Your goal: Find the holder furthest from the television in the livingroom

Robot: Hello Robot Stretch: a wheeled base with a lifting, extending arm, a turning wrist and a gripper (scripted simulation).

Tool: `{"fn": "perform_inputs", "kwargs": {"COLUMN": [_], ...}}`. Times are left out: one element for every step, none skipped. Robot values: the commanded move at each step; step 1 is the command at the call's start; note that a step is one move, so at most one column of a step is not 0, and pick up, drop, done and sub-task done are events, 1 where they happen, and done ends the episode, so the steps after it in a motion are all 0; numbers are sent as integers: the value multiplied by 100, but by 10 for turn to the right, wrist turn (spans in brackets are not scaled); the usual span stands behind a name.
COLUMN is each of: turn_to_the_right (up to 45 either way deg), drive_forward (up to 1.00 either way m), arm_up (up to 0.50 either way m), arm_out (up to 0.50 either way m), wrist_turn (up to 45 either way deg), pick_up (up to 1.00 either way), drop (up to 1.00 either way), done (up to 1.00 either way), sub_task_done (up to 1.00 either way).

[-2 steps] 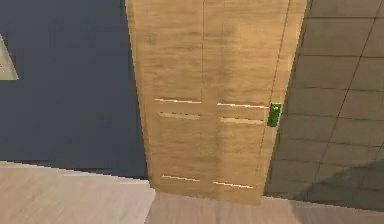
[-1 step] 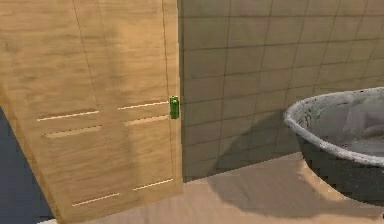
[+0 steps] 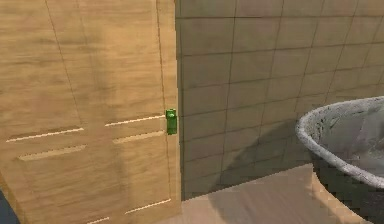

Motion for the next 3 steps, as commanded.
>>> {"fn": "perform_inputs", "kwargs": {"turn_to_the_right": [-450,-450,-390], "drive_forward": [0,0,0], "arm_up": [0,0,0], "arm_out": [0,0,0], "wrist_turn": [0,0,0], "pick_up": [0,0,0], "drop": [0,0,0], "done": [0,0,0], "sub_task_done": [0,0,0]}}
